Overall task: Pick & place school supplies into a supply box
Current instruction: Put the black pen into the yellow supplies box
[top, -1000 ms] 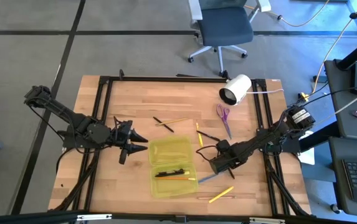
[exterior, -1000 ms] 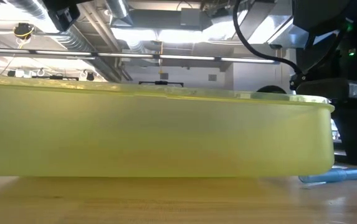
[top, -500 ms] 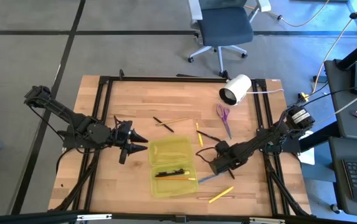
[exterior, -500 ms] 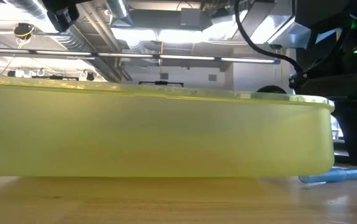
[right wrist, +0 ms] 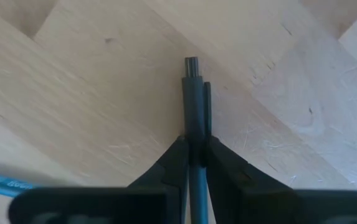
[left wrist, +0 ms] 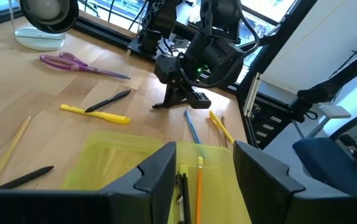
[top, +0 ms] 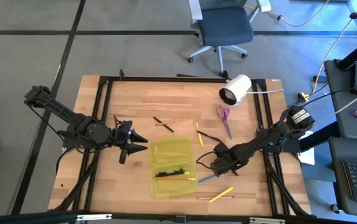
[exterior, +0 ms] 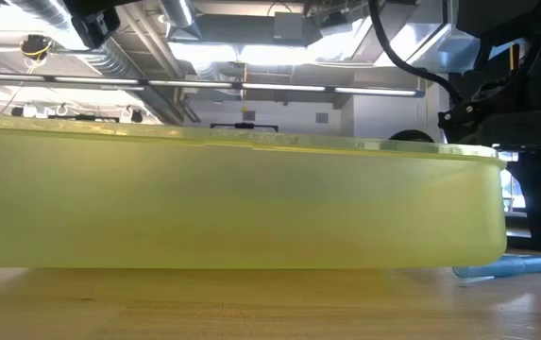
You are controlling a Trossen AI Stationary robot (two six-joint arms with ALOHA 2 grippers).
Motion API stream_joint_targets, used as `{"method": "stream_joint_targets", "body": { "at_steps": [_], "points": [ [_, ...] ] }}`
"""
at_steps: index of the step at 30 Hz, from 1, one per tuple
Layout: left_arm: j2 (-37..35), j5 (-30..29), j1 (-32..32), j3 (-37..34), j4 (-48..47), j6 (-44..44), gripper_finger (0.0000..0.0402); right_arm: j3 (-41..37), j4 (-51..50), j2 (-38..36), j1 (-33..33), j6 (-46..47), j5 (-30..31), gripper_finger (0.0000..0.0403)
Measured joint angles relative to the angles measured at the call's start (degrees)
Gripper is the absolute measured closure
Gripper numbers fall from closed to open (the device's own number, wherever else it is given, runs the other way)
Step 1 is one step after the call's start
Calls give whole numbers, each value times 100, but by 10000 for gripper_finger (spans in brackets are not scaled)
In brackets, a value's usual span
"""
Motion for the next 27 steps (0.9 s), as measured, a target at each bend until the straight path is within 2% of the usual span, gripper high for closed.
{"method": "stream_joint_targets", "body": {
  "at_steps": [8, 12, 16, 20, 24, 27],
  "points": [
    [0, 0, -1, 0, 0, 94, 250, -22, 43, -456, -4, -372, 51, 357],
    [0, 0, 0, 0, -2, 96, 250, 33, 433, -742, -4, -837, 78, 357],
    [0, 0, 0, 1, -4, 96, 251, 355, 996, -851, -4, -1727, 302, 357],
    [0, 0, 0, 2, -4, 96, 249, 870, 1759, -828, -17, -3013, 612, 357],
    [-1, 1, -1, 2, -4, 96, 251, 1296, 2619, -769, -110, -4326, 661, 357],
    [0, 0, 0, 2, -8, 96, 251, 1562, 2890, -653, -216, -4996, 652, 357]
  ]
}}
